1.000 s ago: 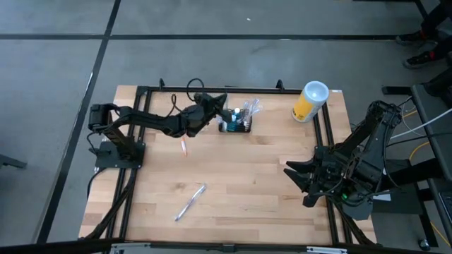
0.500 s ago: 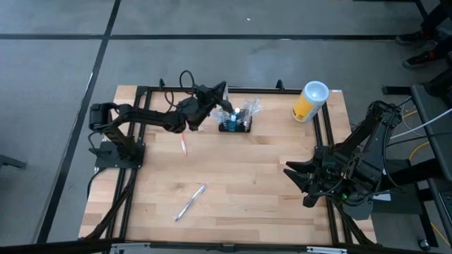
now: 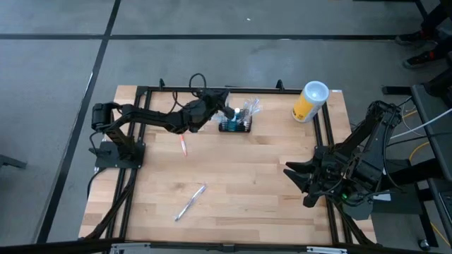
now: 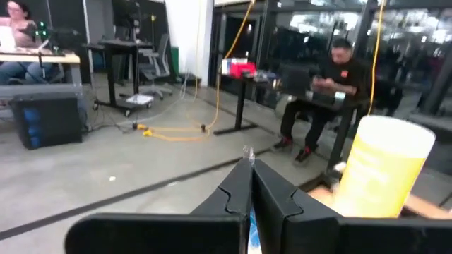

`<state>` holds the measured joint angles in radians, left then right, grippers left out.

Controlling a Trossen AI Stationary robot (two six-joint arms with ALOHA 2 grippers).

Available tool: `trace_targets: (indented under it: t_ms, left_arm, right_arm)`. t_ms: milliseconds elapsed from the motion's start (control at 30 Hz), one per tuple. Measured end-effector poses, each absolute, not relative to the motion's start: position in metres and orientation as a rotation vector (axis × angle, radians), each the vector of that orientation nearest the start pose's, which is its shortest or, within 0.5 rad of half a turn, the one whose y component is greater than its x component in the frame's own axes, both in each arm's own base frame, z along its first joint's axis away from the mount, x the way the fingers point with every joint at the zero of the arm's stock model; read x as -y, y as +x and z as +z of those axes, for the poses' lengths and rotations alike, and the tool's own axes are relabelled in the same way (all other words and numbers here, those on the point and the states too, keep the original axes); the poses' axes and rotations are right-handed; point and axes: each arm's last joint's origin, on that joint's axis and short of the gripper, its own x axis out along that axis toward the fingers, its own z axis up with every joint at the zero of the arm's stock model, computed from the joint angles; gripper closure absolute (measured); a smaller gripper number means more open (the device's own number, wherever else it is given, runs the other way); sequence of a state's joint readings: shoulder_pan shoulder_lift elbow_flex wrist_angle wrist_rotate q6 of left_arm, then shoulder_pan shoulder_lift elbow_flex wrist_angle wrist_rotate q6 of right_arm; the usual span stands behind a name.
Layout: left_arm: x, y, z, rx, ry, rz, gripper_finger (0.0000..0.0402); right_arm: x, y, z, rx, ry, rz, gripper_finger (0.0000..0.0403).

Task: Pick & Place toothbrushing station
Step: Put the blue toothbrush into the black mesh organizer

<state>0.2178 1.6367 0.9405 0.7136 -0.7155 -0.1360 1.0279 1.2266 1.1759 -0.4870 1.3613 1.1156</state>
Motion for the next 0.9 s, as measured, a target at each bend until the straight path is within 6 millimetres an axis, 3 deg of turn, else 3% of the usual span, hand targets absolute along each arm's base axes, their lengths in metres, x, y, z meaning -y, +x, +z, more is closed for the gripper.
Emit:
trace_targets:
  t_ms: [433, 900]
  left_arm:
    - [-0.09, 0.341, 0.237, -0.082, -0.2, 0.922, 0.0396]
    - [-0.09, 0.342, 0.244, -0.028, -0.185, 0.903, 0.0273]
  right_arm:
    - [-0.193, 0.149, 0.361, -0.009, 0.597, -0.372, 0.0239]
    - [-0.193, 0.149, 0.361, -0.013, 0.586, -0.369, 0.0239]
